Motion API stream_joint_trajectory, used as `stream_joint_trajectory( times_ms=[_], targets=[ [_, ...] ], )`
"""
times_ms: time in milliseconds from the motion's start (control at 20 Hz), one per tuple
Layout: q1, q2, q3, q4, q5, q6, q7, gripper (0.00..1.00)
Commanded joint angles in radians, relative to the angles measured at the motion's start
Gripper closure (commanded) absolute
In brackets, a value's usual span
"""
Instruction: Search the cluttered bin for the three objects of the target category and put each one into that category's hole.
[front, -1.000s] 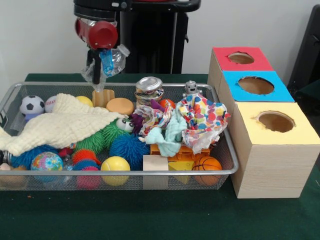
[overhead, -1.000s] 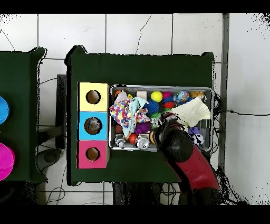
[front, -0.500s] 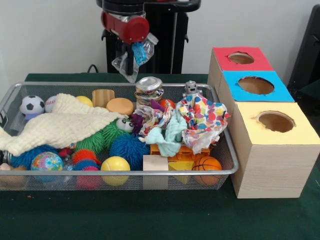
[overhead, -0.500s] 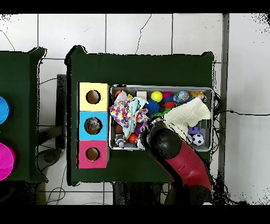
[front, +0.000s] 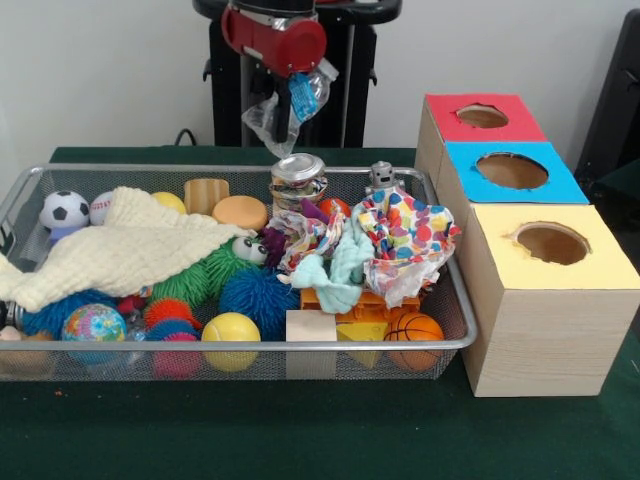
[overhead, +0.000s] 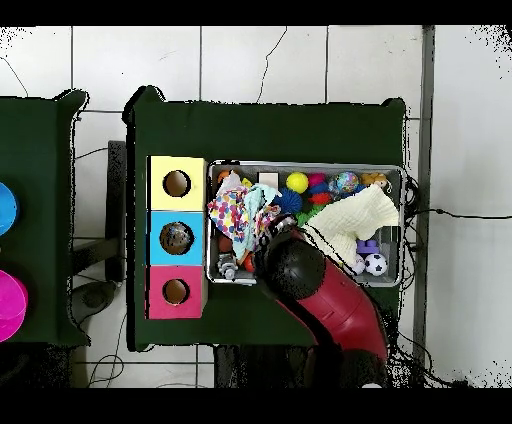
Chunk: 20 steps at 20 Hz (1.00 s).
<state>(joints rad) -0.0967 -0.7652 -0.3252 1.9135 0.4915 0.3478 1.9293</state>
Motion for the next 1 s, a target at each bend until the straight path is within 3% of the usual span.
stream_joint_trajectory(
  times_ms=[50, 1000],
  targets=[
    [0.064, 0.036, 0.011, -0.034, 0.073, 0.116, 0.355, 1.0],
    [0.265, 0.02, -0.024, 0.075, 0.192, 0.034, 0.527, 1.0]
  ],
)
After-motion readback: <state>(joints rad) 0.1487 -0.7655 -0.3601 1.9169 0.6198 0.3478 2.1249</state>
